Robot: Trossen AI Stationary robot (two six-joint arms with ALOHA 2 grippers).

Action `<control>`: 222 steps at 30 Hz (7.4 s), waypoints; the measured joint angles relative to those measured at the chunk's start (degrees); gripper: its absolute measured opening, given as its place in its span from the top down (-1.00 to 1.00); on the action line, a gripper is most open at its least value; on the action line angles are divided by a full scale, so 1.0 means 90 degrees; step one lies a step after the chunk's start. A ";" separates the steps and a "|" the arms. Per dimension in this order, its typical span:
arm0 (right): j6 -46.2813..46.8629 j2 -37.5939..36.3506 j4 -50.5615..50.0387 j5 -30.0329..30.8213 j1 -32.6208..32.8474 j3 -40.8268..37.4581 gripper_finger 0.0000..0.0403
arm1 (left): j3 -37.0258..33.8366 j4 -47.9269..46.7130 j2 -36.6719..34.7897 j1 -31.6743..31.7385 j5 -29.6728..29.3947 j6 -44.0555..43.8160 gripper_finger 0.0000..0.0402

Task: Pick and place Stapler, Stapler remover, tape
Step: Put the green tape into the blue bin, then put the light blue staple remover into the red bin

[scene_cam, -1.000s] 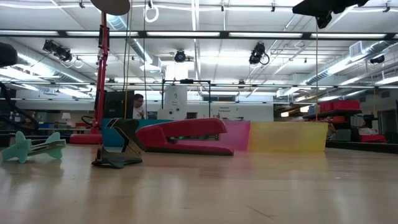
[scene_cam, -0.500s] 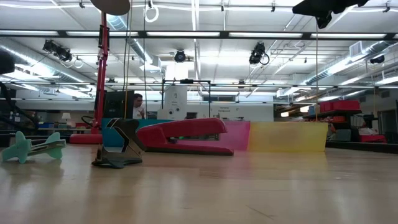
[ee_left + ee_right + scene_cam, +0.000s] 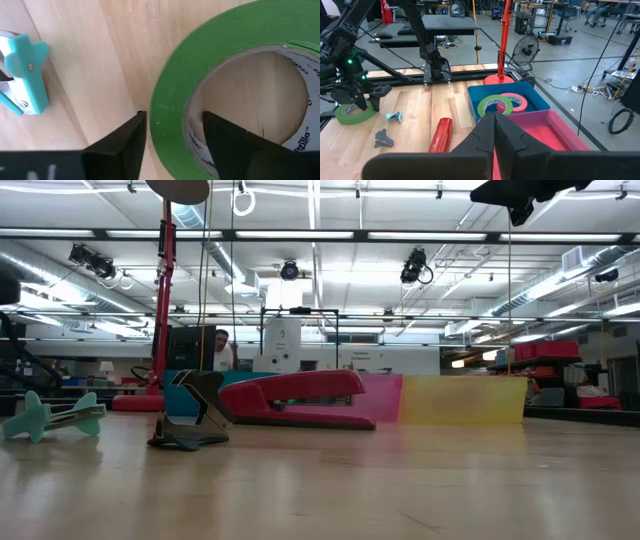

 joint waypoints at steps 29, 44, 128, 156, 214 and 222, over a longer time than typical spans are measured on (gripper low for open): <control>0.0000 0.0000 0.0000 0.0000 -0.0001 0.0000 0.95 | -0.0001 -0.0109 -0.0087 0.0192 -0.0179 0.0273 0.44; 0.0000 0.0000 -0.0002 0.0000 0.0000 0.0000 0.95 | -0.0005 -0.1212 -0.1445 0.1289 -0.1106 0.1674 0.44; 0.0000 0.0000 0.0001 0.0000 0.0000 -0.0002 0.95 | 0.0000 0.2597 -0.1127 1.0846 0.0404 0.6825 0.48; -0.0002 0.0000 -0.0001 0.0000 0.0001 -0.0002 0.95 | 0.0434 0.1831 -0.1236 0.9992 0.0005 0.6814 -0.18; 0.0000 0.0000 0.0001 0.0000 0.0001 -0.0002 0.95 | 0.0377 0.0151 -0.2191 0.3823 -0.0178 0.4081 -0.18; 0.0000 0.0000 0.0001 -0.0002 -0.0001 -0.0002 0.95 | -0.0632 0.0737 -0.2186 0.3310 -0.0659 0.3129 -0.18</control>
